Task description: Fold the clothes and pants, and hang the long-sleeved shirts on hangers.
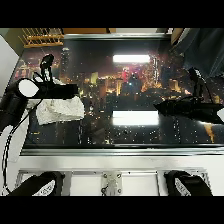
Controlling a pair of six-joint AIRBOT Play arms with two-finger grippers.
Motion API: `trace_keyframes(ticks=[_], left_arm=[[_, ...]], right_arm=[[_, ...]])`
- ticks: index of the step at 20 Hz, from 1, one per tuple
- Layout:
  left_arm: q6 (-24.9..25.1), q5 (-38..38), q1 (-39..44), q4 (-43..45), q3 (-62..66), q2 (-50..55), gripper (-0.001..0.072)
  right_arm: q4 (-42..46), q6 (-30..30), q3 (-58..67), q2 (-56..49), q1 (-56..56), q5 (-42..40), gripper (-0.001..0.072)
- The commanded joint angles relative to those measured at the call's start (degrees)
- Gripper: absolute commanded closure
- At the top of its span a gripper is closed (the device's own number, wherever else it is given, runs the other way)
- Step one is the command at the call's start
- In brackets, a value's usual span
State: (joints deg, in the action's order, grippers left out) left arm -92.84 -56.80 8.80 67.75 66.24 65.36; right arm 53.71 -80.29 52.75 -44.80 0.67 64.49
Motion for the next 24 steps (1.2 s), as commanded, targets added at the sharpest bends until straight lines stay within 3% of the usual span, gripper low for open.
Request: trace_keyframes(ticks=[1,10,12,13,14,15,17,21,24], left_arm=[[0.0,0.02,0.02,0.02,0.0,0.02,0.0677],[-0.07,0.31,0.02,-0.44,0.0,0.02,0.0677],[0.26,3.93,0.02,0.76,0.0,0.13,0.0675],[2.34,7.1,-0.55,3.54,0.0,0.13,0.0475],[3.04,9.81,-1.44,6.64,0.0,0.13,0.0058],[2.82,11.91,-3.08,9.46,0.07,0.39,-0.0002],[2.75,11.17,-8.28,13.88,0.11,2.21,-0.0001],[1.86,1.64,-18.56,14.73,0.02,11.74,-0.0001],[1.7,-0.35,-20.92,14.49,0.02,20.26,-0.0001]], right_arm=[[0.0,0.0,0.02,-0.04,0.07,0.0,0.0687],[0.0,0.0,0.02,-0.04,0.07,0.0,0.0686],[0.0,0.0,0.02,-0.04,0.07,0.0,0.0686],[0.0,0.0,0.02,-0.04,0.07,0.0,0.0686],[0.0,0.0,0.02,-0.04,0.07,0.0,0.0686],[0.0,0.0,0.02,-0.04,0.04,0.0,0.0686],[0.0,0.0,0.02,-0.04,0.07,0.0,0.0686],[0.0,0.0,0.02,-0.04,0.07,0.0,0.0686],[0.0,0.0,0.02,-0.04,0.07,0.0,0.0686]])
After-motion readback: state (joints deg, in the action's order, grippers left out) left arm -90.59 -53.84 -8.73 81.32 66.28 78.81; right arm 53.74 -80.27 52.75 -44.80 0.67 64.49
